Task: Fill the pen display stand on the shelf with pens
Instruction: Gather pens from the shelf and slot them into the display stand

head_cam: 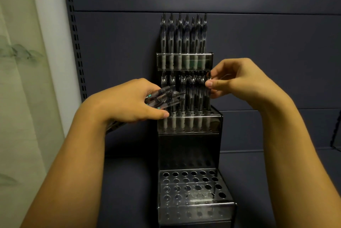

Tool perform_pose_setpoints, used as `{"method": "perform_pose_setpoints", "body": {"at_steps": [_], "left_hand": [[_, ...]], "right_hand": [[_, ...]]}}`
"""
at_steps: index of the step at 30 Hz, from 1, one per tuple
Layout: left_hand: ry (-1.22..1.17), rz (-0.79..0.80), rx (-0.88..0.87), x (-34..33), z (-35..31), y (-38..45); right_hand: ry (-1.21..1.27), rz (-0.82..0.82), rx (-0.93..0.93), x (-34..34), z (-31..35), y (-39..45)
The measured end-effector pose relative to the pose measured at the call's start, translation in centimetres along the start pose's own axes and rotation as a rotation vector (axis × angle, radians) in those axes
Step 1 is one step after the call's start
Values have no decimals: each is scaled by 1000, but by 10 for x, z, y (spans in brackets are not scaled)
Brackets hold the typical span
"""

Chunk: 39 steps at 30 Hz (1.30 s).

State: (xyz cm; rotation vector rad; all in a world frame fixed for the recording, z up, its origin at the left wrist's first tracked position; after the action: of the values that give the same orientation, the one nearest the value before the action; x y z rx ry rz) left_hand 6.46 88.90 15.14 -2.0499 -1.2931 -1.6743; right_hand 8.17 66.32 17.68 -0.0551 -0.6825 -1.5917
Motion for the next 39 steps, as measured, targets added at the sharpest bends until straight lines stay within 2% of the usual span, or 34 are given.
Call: {"method": "perform_pose_setpoints", "body": {"at_steps": [5,9,12,14,18,27,35,39], "left_hand": [[-8,1,-2,-1,-1,0],[-8,-6,-11,0,-3,1],[-8,-17,-22,0,-4,2],[-1,-26,-33,0,-5,3],[2,-44,-58,-1,-9,4],[25,-99,-104,3,-17,4],[-36,-86,-62,5,-10,2],[45,-107,-12,14,2,-2]], "right_hand": [[-52,4,-31,0,-1,-1],[-193,-42,-56,9,-2,-7],[-156,-195,60,25,13,-16],[-69,-225,176,26,29,-25],[-36,-48,265,-4,51,-37],[-182,185,143,-55,44,-32],[-73,90,173,-44,46,-27],[185,31,148,-23,42,-24]]}}
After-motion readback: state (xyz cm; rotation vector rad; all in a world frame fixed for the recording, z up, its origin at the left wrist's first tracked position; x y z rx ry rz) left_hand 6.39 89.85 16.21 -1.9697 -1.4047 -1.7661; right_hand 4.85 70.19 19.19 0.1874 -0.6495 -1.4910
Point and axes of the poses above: each hand's wrist, its own y-axis towards the middle knuckle, its own x-axis out of the back of the hand, z = x × y, the point moved 8 cm from there along y, towards the middle knuckle, and after that the axes turned 11 degrees about -x, right-handed, at the moved point
